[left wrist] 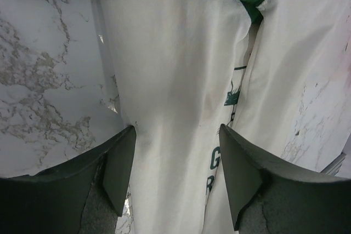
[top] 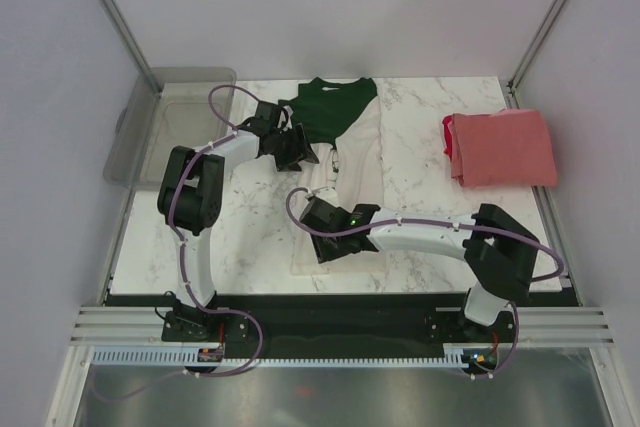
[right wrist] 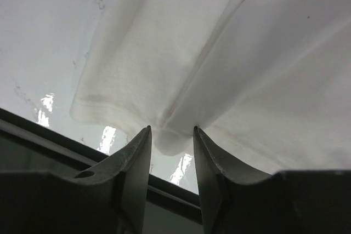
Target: Fold and stack the t-shirts
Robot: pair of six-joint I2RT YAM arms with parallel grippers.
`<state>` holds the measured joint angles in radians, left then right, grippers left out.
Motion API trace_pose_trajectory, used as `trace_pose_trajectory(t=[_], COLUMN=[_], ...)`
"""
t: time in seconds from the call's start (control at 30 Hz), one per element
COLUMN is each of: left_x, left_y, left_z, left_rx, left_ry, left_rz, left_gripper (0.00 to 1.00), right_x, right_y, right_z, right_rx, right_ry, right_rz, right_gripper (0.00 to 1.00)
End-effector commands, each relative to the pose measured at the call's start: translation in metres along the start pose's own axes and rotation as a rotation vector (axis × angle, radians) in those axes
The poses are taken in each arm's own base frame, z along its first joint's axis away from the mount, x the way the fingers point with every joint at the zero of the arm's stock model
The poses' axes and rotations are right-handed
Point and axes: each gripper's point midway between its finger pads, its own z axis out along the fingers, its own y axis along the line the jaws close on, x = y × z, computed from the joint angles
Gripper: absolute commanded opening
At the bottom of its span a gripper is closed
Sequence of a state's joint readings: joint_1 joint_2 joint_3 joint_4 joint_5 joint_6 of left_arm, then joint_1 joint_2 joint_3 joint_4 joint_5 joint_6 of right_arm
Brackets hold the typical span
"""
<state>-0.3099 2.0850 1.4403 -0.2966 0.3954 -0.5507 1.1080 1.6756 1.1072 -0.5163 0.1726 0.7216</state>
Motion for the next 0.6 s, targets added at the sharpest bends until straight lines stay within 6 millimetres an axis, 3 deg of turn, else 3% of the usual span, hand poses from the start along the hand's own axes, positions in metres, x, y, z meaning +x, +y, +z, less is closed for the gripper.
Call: trace_pose_trajectory(t=[0.0,0.13,0.2,0.23,0.33,0.57], left_x=[-0.014,-0.014,-0.015,-0.015,-0.015,-0.017], left_y=[-0.011,-0.010,-0.010,-0.010,-0.008,-0.008], left_z=[-0.006,-0.005,-0.005,-0.004,-0.002,-0.002], left_rx=[0.022,0.021,0.018,0.017,0.015,0.014], left_ry=[-0.049,-0.048,-0.052,-0.050,-0.047,-0.051], left_rz=[0.072,0.074,0.075,0.076,0.074,0.075], left_gripper=[0.69,0.69,0.69,0.69,0.69,0.69], right_x=[0.002,0.011,0.014,0.016,0.014,0.022], right_y=[-0.013,-0.025,-0.029,-0.031,-0.036,-0.041], right_z=[0.009,0.009,0.006,0.004,-0.012,-0.033], right_rx=[0.092,0.133,0.137,0.146,0.146,0.179], right_ry=[0.015,0.035,0.041,0.043,0.033,0.069], right_rz=[-0.028,-0.035,-0.040,-0.043,-0.049,-0.106], right_gripper=[0.44,0.39,0.27,0.15,0.00,0.01])
